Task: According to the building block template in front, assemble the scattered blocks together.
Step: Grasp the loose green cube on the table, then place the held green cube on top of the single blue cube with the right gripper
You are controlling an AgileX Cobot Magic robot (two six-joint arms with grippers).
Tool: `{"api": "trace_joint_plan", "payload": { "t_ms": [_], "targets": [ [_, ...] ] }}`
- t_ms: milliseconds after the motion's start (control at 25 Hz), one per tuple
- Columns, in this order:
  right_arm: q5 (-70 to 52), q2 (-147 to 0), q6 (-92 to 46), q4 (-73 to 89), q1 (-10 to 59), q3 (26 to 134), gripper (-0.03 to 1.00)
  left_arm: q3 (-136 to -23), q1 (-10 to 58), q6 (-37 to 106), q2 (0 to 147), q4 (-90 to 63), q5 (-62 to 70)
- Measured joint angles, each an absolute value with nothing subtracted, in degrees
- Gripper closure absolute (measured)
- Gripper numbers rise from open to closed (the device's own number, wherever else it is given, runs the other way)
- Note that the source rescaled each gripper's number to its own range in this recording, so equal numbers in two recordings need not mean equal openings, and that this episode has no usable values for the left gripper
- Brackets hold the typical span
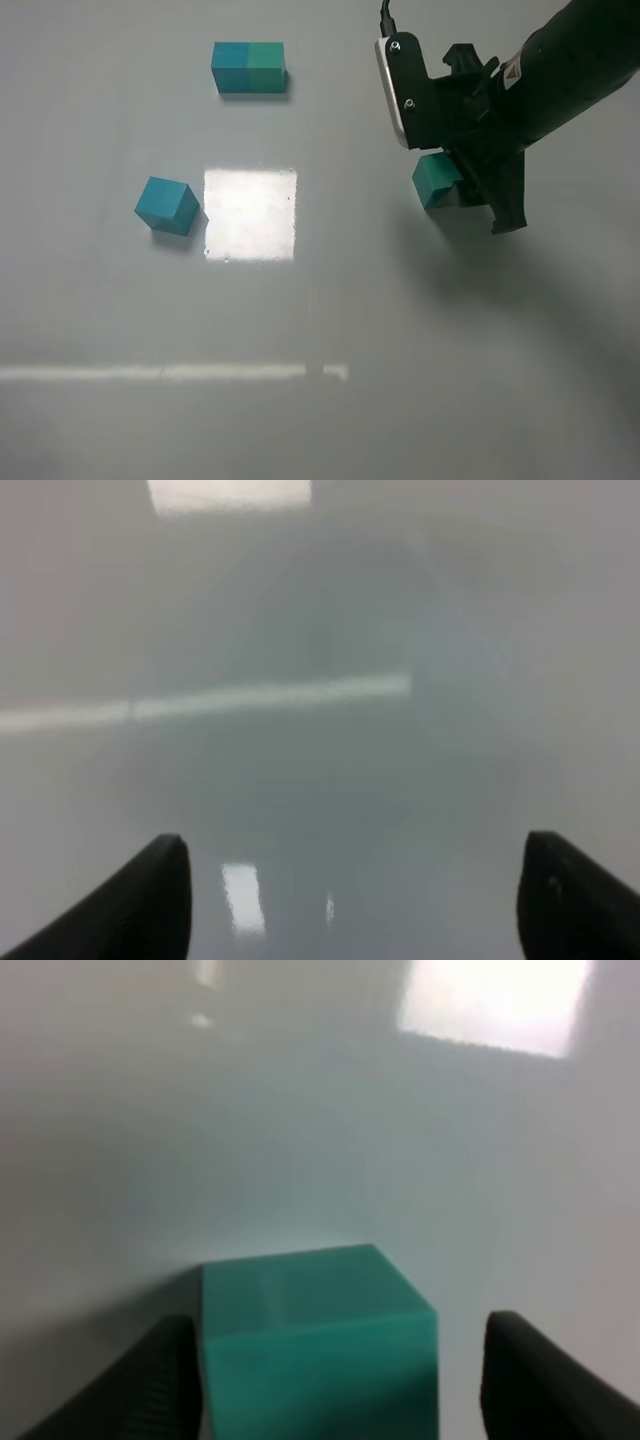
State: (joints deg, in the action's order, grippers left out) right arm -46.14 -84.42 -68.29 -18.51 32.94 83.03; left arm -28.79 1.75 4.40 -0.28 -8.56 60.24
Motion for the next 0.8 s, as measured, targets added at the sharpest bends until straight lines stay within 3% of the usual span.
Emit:
{"api": "trace_joint_plan", "payload": {
  "t_ms": [160,240,280,360,400,600,800],
  "targets": [
    [-46.1,-85.2,-68.3,-18.5,32.8,83.0,0.42,-28.8,1.8,4.4,-0.3,-8.6,60.2],
    [-46.1,-85.3,-68.3,-18.5,32.8,83.0,0.49,-28.8,1.8,4.4,-0.3,-8.6,60.2],
    [-46.1,-85.3,-68.3,-18.5,32.8,83.0,0.56,-28.8,1.8,4.4,-0.3,-8.6,60.2],
    [-46.4,-85.3,-68.3,-18.5,32.8,83.0,0.89,-28.8,1.8,4.4,-0.3,-8.6,60.2],
    [-46.5,-85.3,-68.3,-18.4,32.8,83.0,0.96,-28.8,1.8,4.4,-0.3,-8.6,60.2],
    [-46.5,-85.3,-66.3,-18.4,32.8,83.0,0.96,-28.8,1.8,4.4,-0.3,-8.6,60.2],
    [-47.6,-83.5,-53.3,-18.6,34.7,83.0,0.96,-28.8,1.8,4.4,-0.3,-8.6,60.2]
  ]
}}
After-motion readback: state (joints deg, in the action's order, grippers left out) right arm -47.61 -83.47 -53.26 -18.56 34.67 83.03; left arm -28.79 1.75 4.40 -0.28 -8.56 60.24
